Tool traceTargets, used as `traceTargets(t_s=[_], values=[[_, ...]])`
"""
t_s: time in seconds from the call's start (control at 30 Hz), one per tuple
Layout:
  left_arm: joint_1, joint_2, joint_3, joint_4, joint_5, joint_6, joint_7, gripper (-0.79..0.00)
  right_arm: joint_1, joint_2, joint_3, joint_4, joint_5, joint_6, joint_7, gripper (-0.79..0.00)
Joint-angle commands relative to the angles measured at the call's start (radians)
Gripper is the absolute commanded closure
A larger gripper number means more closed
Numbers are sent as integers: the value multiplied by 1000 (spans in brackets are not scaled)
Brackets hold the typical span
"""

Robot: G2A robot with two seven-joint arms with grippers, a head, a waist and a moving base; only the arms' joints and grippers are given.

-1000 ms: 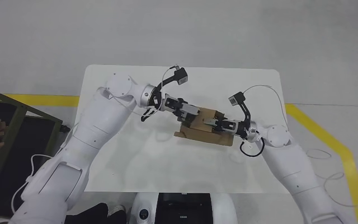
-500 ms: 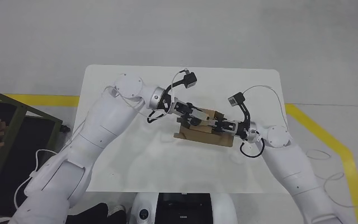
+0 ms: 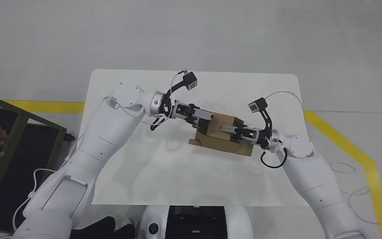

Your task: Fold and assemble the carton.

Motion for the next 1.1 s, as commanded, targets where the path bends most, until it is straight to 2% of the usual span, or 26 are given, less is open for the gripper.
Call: traceTargets(t_s=[0.0, 0.47, 1.07], values=[[9, 3, -8, 5, 8, -1, 13, -785, -2, 1, 0, -6, -1, 3, 9, 0], [21, 17, -48, 12, 69, -1, 46, -785, -23, 0, -17, -37, -3, 8, 33, 0], [-16, -1, 0, 28, 53, -9, 39, -785, -2, -15, -74, -31, 13, 19, 61, 0]])
